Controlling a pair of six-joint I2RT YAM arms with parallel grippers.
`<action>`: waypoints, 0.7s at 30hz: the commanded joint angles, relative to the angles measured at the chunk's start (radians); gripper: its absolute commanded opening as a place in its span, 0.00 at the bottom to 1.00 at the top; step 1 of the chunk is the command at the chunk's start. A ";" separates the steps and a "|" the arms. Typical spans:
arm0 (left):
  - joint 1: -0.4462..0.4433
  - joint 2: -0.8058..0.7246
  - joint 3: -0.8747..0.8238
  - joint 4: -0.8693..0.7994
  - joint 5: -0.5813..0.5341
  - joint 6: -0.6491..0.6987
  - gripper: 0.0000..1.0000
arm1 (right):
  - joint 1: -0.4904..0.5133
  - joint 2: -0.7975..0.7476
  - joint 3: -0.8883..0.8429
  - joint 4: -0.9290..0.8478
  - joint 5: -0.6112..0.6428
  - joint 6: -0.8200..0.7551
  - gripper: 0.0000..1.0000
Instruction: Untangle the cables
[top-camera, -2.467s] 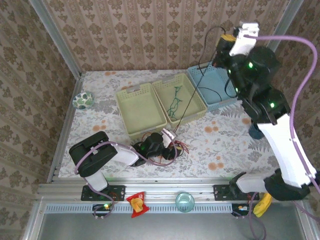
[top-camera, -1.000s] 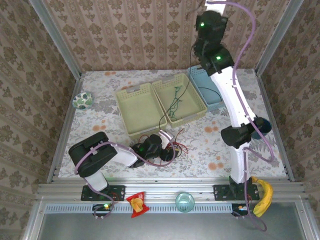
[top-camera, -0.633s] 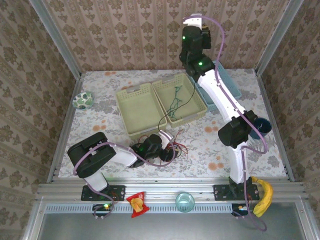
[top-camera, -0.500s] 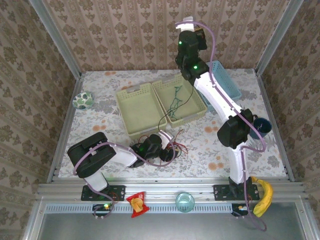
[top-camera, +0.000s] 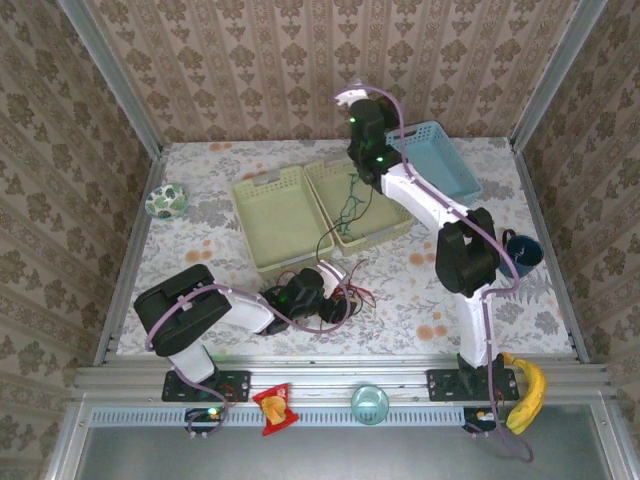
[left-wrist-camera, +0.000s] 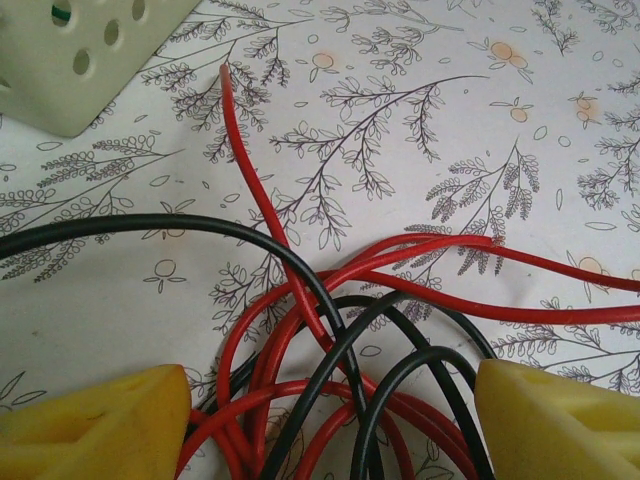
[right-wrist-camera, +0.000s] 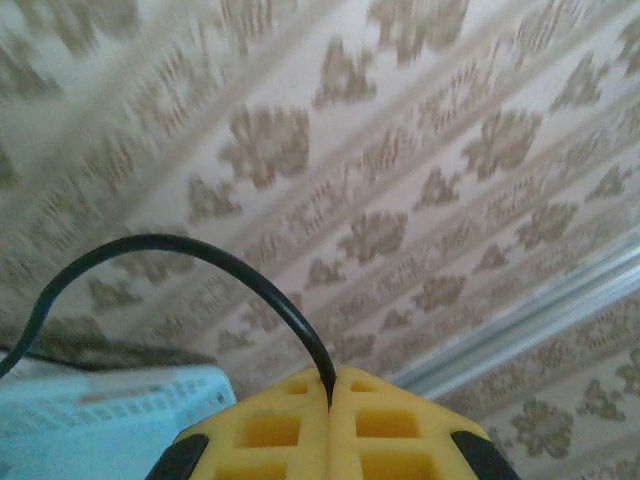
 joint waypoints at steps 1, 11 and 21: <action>-0.002 -0.001 -0.035 -0.127 0.002 -0.006 0.76 | -0.083 -0.098 -0.055 0.001 0.042 0.096 0.00; -0.002 0.023 -0.021 -0.124 0.008 -0.005 0.76 | -0.200 -0.178 -0.266 -0.372 -0.137 0.541 0.00; -0.001 -0.066 -0.024 -0.125 0.000 0.019 0.76 | -0.225 -0.353 -0.392 -0.597 -0.433 0.921 0.49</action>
